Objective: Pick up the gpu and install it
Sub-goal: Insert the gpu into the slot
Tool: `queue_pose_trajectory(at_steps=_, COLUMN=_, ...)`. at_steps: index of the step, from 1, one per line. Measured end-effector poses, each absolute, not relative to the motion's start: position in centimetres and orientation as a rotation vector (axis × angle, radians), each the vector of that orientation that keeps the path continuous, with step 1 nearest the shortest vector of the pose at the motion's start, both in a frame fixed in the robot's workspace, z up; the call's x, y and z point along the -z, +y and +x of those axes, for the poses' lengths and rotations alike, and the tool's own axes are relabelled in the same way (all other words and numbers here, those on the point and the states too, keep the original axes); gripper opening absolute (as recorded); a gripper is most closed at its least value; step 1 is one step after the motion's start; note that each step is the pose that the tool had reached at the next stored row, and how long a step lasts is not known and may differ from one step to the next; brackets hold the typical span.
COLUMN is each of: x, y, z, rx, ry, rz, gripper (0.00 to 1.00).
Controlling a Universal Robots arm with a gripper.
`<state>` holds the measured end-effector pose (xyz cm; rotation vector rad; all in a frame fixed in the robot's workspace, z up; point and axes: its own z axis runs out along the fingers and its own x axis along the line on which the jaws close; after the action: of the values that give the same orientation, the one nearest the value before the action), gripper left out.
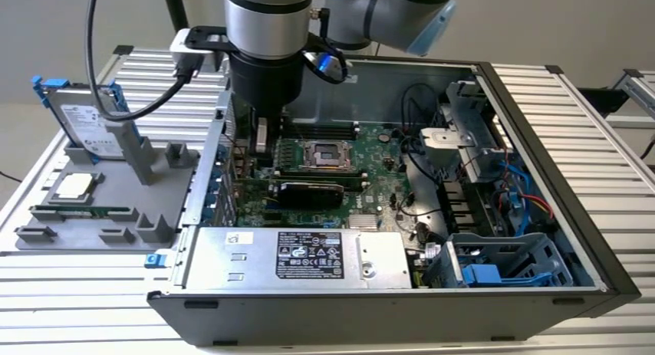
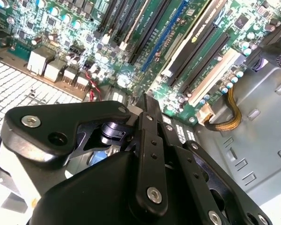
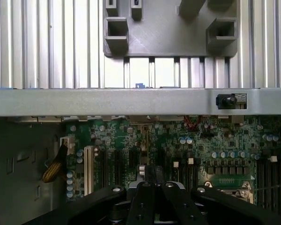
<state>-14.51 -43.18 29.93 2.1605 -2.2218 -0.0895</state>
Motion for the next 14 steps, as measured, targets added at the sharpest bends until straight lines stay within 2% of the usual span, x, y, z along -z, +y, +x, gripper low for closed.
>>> queue_pose_trajectory(at_steps=14, x=-29.93, y=-43.09, z=-15.12, rx=0.090, ry=-2.222, rz=2.160, gripper=0.00)
